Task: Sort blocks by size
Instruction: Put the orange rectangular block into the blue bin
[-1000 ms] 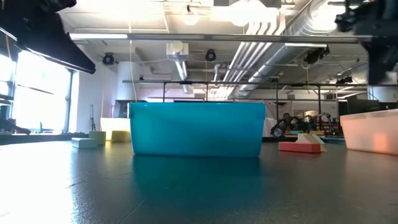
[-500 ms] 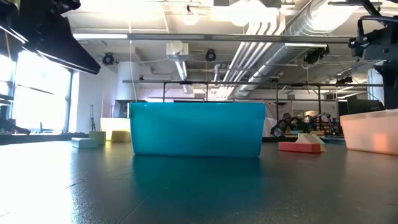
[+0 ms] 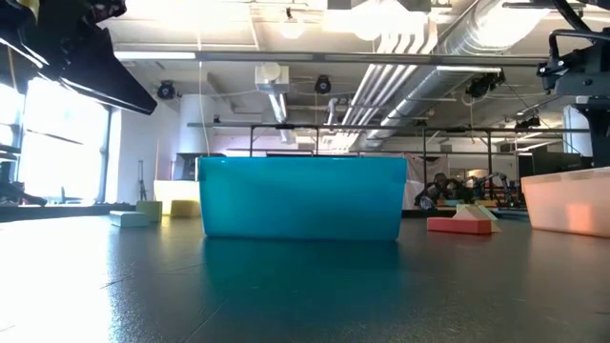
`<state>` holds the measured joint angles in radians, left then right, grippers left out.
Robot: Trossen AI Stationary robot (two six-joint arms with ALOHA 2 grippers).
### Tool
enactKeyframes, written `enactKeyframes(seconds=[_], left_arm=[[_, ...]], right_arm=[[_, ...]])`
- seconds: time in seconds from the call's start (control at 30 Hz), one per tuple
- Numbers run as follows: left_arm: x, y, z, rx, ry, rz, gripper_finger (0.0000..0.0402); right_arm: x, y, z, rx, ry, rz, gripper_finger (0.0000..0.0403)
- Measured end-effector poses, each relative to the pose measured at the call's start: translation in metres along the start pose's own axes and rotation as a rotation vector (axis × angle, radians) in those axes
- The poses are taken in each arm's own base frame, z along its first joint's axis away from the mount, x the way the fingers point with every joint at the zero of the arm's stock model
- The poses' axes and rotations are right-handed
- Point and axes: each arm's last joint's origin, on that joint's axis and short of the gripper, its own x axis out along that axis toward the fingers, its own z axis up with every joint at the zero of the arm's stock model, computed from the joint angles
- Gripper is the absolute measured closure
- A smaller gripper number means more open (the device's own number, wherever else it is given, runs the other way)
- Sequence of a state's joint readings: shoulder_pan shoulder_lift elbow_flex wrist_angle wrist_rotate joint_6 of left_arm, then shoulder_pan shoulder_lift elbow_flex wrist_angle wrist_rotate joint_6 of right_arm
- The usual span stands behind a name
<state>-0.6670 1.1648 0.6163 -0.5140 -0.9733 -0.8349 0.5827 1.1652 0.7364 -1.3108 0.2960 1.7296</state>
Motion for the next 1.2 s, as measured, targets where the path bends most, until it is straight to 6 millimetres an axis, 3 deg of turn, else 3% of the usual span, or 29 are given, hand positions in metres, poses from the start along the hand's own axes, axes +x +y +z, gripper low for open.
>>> enactKeyframes(seconds=[0.33, 0.63, 0.97, 1.2], left_arm=[[0.000, 0.000, 0.000, 0.000, 0.000, 0.000, 0.0188], [0.000, 0.000, 0.000, 0.000, 0.000, 0.000, 0.0188], [0.005, 0.003, 0.002, -0.018, 0.002, 0.023, 0.0188], [0.005, 0.003, 0.003, -0.019, 0.003, 0.025, 0.0188]], right_arm=[[-0.003, 0.002, 0.007, 0.003, -0.226, 0.046, 0.0223], [-0.023, 0.016, 0.016, -0.022, -0.396, 0.179, 0.0174], [-0.031, 0.065, 0.032, -0.197, -0.528, 0.423, 0.0162], [-0.009, 0.110, 0.028, -0.510, -0.379, 0.541, 0.0162]])
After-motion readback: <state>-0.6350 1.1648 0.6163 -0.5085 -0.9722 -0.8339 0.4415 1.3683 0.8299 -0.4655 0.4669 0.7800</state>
